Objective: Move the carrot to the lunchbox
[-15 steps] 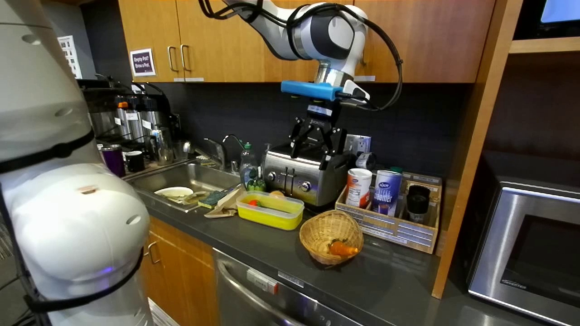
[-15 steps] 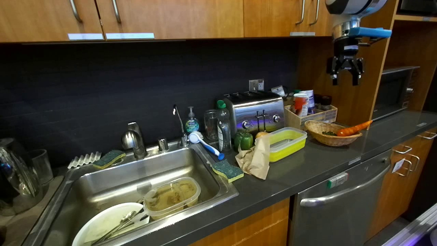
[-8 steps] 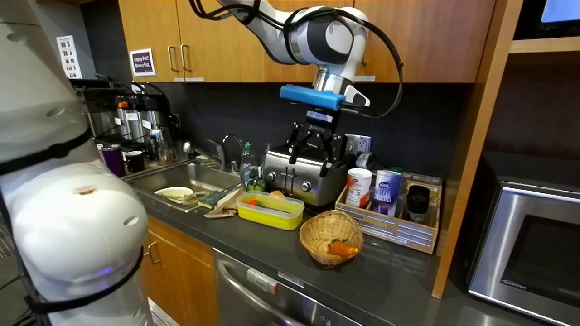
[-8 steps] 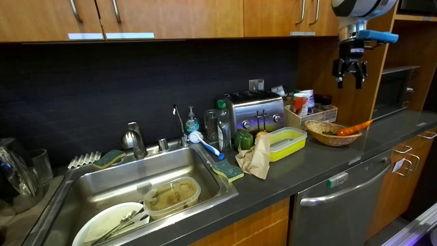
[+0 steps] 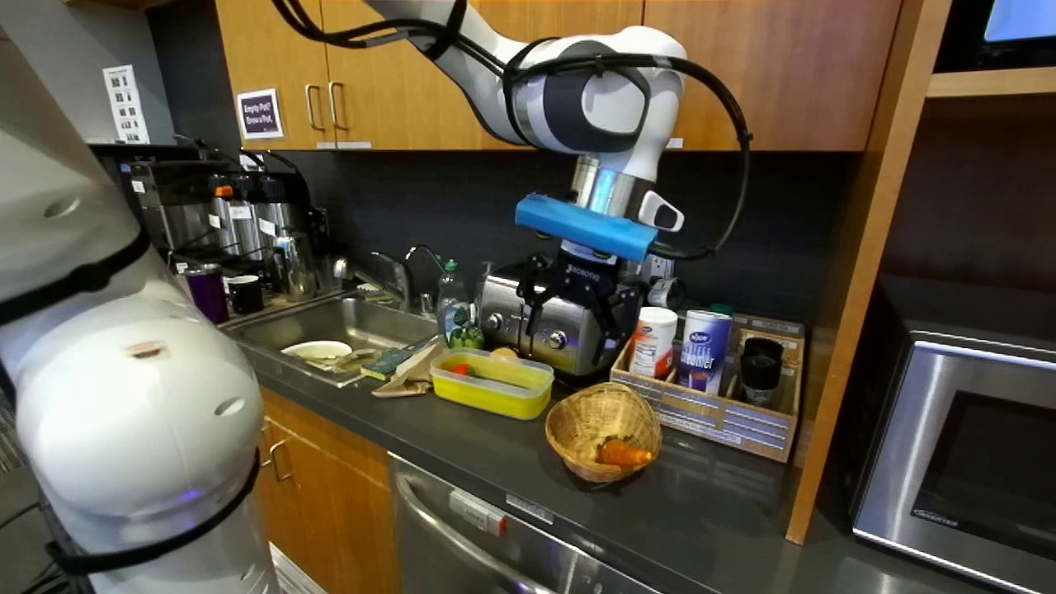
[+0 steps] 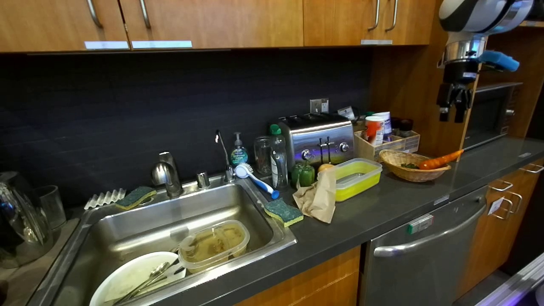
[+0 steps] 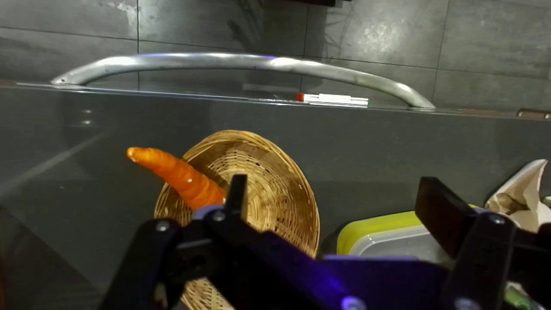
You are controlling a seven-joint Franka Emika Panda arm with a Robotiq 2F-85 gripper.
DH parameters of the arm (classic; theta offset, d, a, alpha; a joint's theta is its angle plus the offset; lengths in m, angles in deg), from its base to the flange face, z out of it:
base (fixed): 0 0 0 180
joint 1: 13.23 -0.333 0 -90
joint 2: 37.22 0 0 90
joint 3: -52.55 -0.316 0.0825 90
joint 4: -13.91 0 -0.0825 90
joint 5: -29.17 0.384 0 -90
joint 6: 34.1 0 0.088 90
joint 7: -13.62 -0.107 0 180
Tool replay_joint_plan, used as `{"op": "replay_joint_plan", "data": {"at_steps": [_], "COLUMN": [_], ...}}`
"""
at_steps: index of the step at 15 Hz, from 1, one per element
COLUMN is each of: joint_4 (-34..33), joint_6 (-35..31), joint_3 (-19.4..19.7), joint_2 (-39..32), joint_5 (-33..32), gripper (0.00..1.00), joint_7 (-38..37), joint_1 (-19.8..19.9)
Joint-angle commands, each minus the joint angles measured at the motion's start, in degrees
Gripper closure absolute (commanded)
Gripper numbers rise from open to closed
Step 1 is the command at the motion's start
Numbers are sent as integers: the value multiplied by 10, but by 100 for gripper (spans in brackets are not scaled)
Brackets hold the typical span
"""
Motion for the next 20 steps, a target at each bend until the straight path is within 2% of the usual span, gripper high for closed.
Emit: {"op": "replay_joint_plan", "data": {"at_steps": [1, 5, 9, 20], "joint_4": [28, 38, 50, 52], "joint_6": [-41, -74, -109, -113], "joint_3": [17, 13, -1, -7], "joint_2": [10, -4, -8, -4], "joint_5": [-2, 0, -3, -2], "gripper": [0, 0, 0, 0], "joint_7": [92, 157, 188, 228], "joint_1": [-5, -11, -22, -25]}}
